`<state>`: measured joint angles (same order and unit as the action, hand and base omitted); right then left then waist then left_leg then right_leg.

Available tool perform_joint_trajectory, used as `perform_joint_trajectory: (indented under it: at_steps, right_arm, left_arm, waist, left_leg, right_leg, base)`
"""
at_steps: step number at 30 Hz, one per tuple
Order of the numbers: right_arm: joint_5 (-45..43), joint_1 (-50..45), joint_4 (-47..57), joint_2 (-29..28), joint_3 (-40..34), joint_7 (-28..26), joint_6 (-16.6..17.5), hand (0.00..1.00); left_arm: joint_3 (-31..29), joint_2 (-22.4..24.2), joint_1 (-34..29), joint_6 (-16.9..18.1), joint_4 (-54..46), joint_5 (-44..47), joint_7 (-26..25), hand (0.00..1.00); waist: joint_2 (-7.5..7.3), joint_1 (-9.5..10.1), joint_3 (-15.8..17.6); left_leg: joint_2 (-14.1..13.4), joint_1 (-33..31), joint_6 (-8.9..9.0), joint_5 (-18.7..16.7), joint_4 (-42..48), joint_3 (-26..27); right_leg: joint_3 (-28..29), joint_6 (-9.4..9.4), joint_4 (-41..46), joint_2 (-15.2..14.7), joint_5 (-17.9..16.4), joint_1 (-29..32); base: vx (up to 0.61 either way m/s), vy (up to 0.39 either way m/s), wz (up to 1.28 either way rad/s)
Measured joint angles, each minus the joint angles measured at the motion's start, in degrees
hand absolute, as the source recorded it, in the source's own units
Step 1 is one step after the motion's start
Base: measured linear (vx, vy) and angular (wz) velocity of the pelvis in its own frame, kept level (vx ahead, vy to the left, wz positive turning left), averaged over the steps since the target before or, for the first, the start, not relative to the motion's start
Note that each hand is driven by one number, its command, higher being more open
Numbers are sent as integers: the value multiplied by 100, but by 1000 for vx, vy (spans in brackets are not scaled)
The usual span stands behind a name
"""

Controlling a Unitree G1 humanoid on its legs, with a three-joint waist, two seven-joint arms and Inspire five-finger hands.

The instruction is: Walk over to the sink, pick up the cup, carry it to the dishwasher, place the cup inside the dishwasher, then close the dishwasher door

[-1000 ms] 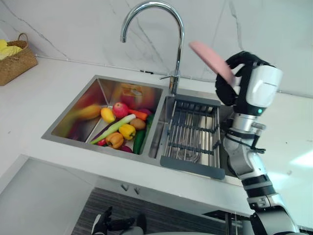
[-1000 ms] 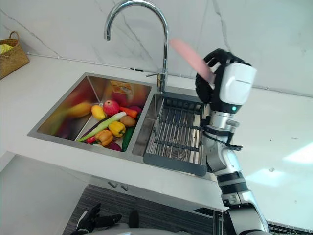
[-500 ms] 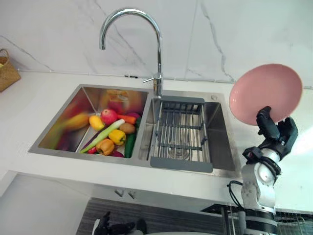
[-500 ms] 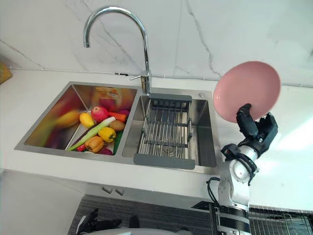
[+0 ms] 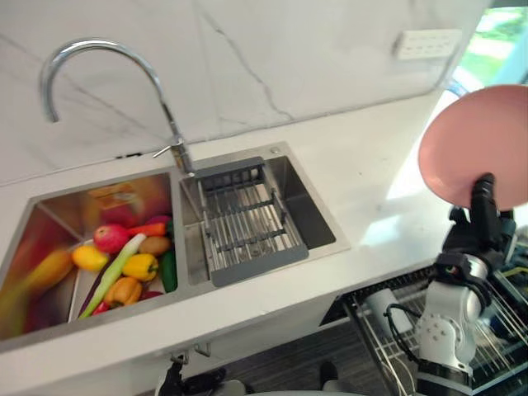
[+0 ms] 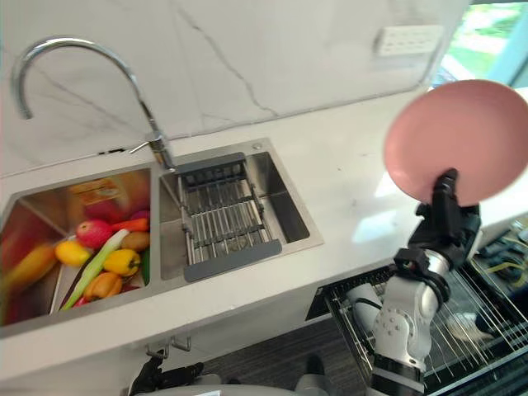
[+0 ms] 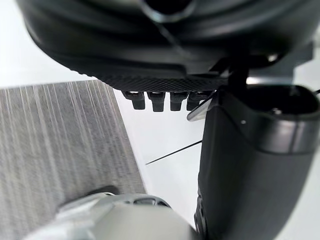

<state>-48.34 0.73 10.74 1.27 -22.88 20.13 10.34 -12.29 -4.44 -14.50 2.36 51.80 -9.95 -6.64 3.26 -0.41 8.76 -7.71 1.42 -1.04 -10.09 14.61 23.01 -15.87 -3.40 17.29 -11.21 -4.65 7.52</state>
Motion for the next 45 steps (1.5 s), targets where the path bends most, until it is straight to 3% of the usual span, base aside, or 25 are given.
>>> perform_joint_trajectory:
  at_steps: [1,4,5,7,8,9,11,19,25,32,45]
  right_arm:
    - [4,10,-2,-72,190,2,11,0]
    - [3,129,-20,-72,486,-1,16,0]
    - [2,171,-40,-75,541,-3,11,0]
    - [2,234,-124,-54,544,9,-73,0]
    - [4,221,-126,-55,532,53,-121,0]
    - [2,187,-138,-20,440,136,-182,0]
    - [1,154,-145,-4,287,282,-328,0]
    - [7,-691,-431,-48,722,602,-881,0]
    - [-131,-1050,-1942,-213,996,613,-1139,0]
    - [-462,-940,-2133,-304,968,770,-884,0]
    - [-2026,863,-3065,-57,-34,1448,-35,0]
  left_arm:
    - [-58,-105,-32,-82,127,23,-35,100]
    - [3,-304,-70,-282,254,-63,-69,100]
    - [50,-376,-96,-383,258,-63,-73,100]
    - [-40,-440,-97,-736,305,-5,-130,100]
    - [-92,-424,-110,-888,354,-8,-195,100]
    - [-86,-434,-106,-991,434,-12,-213,100]
    - [-75,-391,-61,-1063,471,-30,-179,100]
    - [95,-307,-38,-1033,504,-373,-469,100]
    - [158,-212,-40,-808,551,-517,-468,100]
    - [390,-228,119,-688,550,-505,-483,100]
    - [793,-373,579,-555,505,-449,-432,100]
  waist:
    - [-23,2,-3]
    - [-74,82,-24]
    - [-108,111,-21]
    - [-164,130,-7]
    - [-183,126,-42]
    - [-210,93,-61]
    - [-286,80,-61]
    - [-504,79,-242]
    - [-504,106,-246]
    - [-497,134,-102]
    - [-448,396,318]
  left_leg:
    - [-88,139,14,-69,22,412]
    - [-275,136,131,-201,251,1017]
    - [-334,104,191,-259,388,1143]
    - [-396,19,284,-264,463,971]
    - [-442,36,349,-212,364,1057]
    - [-488,12,382,-166,359,1113]
    - [-481,19,425,-131,327,1109]
    - [-167,55,416,293,-346,1038]
    - [185,9,262,547,-870,911]
    - [465,-260,86,662,-1055,647]
    - [647,-678,-45,743,-1060,352]
  right_leg:
    - [-563,-30,1147,-216,-125,49]
    - [-1059,-62,1504,-405,-196,-164]
    - [-1110,65,1267,-348,-189,-204]
    - [-1105,194,230,77,-147,-454]
    - [-1008,544,-829,344,80,-849]
    - [-972,631,-1746,593,549,-1161]
    - [-865,605,-2247,718,831,-1272]
    - [-772,571,-2263,652,908,-1020]
    - [-960,699,-2262,418,989,-866]
    - [-1209,834,-2259,196,1080,-687]
    - [-1382,892,-2227,60,1194,-411]
  base:
    - [-41,98,-134]
    - [-21,5,-126]
    - [-5,-67,-131]
    - [-4,-127,-108]
    - [-9,-188,-83]
    - [-24,-216,-64]
    - [-89,-82,-36]
    - [-55,13,-6]
    - [-30,110,15]
    - [-24,109,23]
    - [-18,52,9]
